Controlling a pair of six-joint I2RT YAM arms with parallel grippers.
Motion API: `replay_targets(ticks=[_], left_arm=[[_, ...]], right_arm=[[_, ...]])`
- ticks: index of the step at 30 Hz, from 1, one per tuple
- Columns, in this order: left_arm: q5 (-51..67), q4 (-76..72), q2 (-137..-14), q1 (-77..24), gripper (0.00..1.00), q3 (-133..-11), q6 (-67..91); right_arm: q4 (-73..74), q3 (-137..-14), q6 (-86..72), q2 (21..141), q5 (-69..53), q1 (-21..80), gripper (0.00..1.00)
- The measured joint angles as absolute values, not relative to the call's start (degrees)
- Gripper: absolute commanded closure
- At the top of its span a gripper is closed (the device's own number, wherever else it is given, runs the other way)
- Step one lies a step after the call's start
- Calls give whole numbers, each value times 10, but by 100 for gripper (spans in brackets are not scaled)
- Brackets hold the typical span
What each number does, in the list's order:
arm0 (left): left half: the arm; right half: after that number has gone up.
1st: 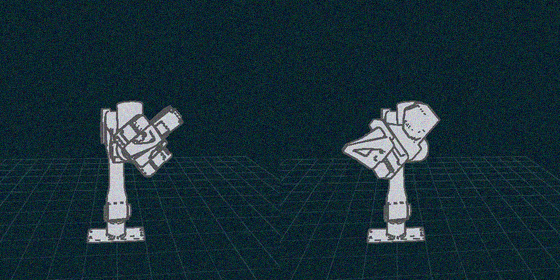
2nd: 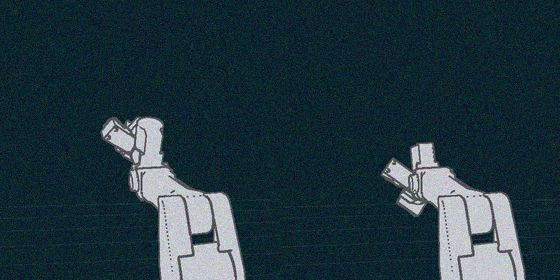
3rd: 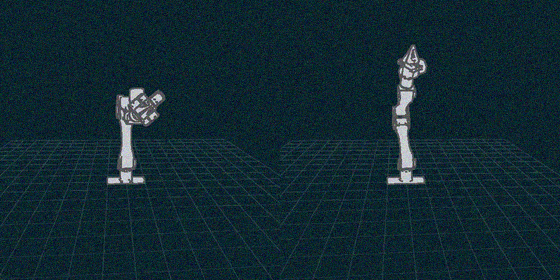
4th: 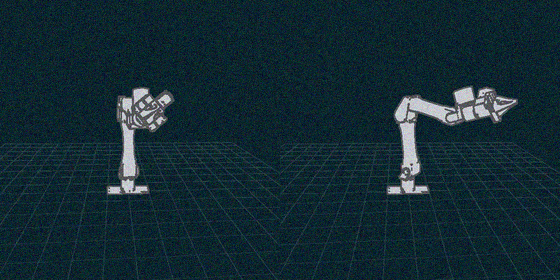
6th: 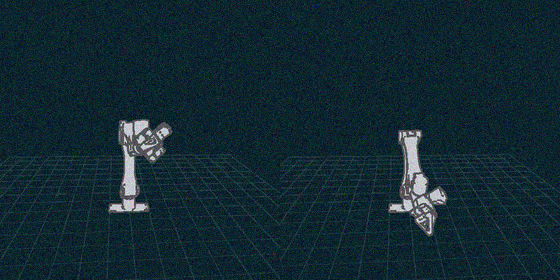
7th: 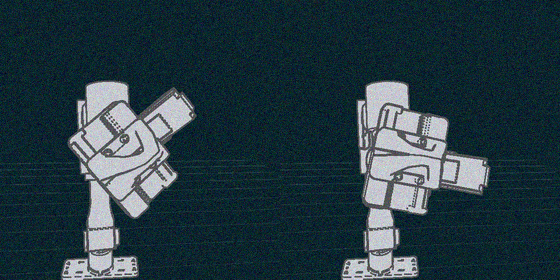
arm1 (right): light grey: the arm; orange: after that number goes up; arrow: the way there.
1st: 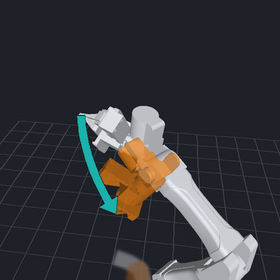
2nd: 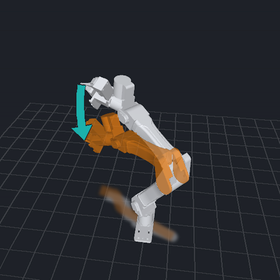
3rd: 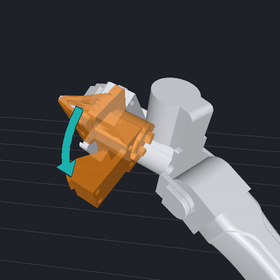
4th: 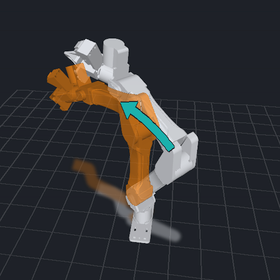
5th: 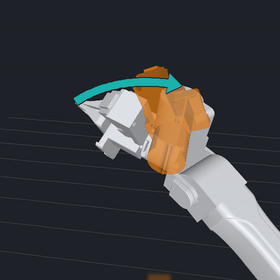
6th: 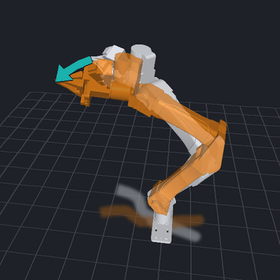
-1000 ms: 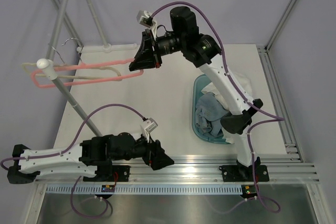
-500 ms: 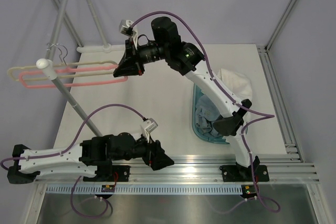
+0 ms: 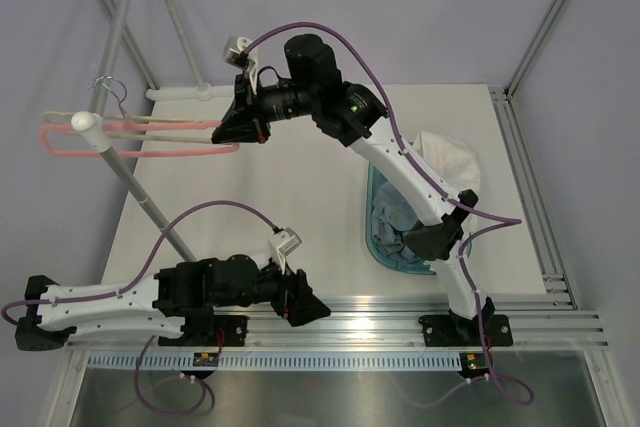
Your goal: Remove the skirt from the hanger
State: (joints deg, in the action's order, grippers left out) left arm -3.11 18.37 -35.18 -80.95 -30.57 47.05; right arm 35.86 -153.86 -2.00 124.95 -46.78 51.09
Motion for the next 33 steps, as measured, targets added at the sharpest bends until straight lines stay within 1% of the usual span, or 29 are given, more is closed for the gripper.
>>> replay_targets(ticks=[12, 13, 14, 15, 16, 18, 19, 24, 28, 33], left_arm=[[-31, 183, -350, -810, 11, -301, 479], [-31, 182, -350, -810, 11, -299, 481], [-31, 182, -350, -810, 11, -297, 481], [-31, 183, -350, -810, 11, -295, 482], [-31, 183, -350, -810, 11, -294, 483], [-31, 183, -350, -810, 10, -294, 484], [-32, 183, -349, -810, 10, -294, 485], [-35, 187, -344, -810, 8, -294, 490], [-39, 195, -339, -810, 4, -294, 496], [-50, 206, -338, -810, 1, -294, 502]], right_arm=[[374, -1541, -13, 1250, -446, 545, 100], [374, -1541, -13, 1250, -445, 547, 96], [374, -1541, -12, 1250, -444, 549, 91], [374, -1541, -12, 1250, -444, 550, 79], [375, -1541, -12, 1250, -444, 551, 50], [376, -1541, -11, 1250, -437, 552, 22], [376, -1539, -14, 1250, -432, 552, 2], [376, -1517, -13, 1242, -384, 555, 0], [379, -1487, -13, 1219, -332, 555, 0], [400, -1424, -11, 1143, -248, 554, 0]])
